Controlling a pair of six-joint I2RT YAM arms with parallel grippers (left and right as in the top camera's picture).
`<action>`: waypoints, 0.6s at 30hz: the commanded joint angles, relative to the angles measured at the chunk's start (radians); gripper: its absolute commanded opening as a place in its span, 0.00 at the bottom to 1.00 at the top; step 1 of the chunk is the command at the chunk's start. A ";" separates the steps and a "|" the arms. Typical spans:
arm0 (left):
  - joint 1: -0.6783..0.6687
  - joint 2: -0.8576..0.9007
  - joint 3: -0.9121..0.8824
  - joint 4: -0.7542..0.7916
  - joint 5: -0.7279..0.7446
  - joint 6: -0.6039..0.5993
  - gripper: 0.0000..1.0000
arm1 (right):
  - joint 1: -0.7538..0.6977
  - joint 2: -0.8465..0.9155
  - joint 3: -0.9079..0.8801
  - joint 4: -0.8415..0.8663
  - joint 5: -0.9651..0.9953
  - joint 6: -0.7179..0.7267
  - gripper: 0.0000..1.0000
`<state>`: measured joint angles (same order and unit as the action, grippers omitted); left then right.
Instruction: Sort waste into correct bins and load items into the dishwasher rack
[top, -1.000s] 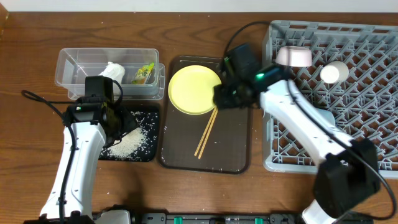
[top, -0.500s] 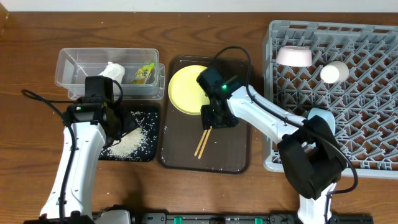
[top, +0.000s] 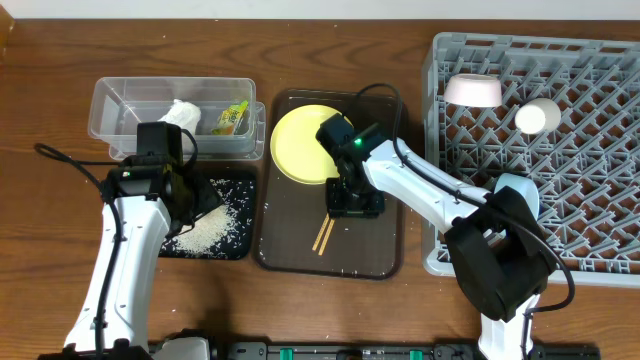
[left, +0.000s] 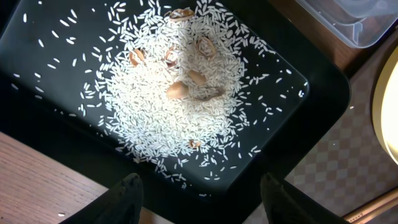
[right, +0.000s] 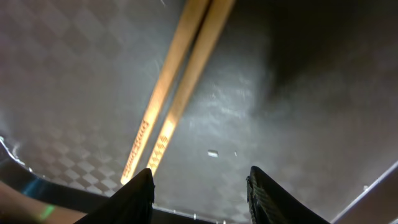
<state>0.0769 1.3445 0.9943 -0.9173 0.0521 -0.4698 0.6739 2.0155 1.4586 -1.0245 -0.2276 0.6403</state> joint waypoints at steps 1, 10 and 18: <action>0.003 -0.006 0.005 -0.011 -0.013 0.017 0.64 | 0.010 -0.001 0.013 -0.006 -0.025 0.044 0.47; 0.003 -0.006 0.005 -0.036 -0.013 0.031 0.64 | 0.044 0.001 0.013 0.057 0.178 0.107 0.48; 0.003 -0.006 0.005 -0.054 -0.012 0.031 0.64 | 0.100 0.032 0.013 0.114 0.253 0.176 0.48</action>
<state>0.0769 1.3445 0.9947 -0.9562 0.0521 -0.4477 0.7589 2.0163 1.4590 -0.9169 -0.0315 0.7719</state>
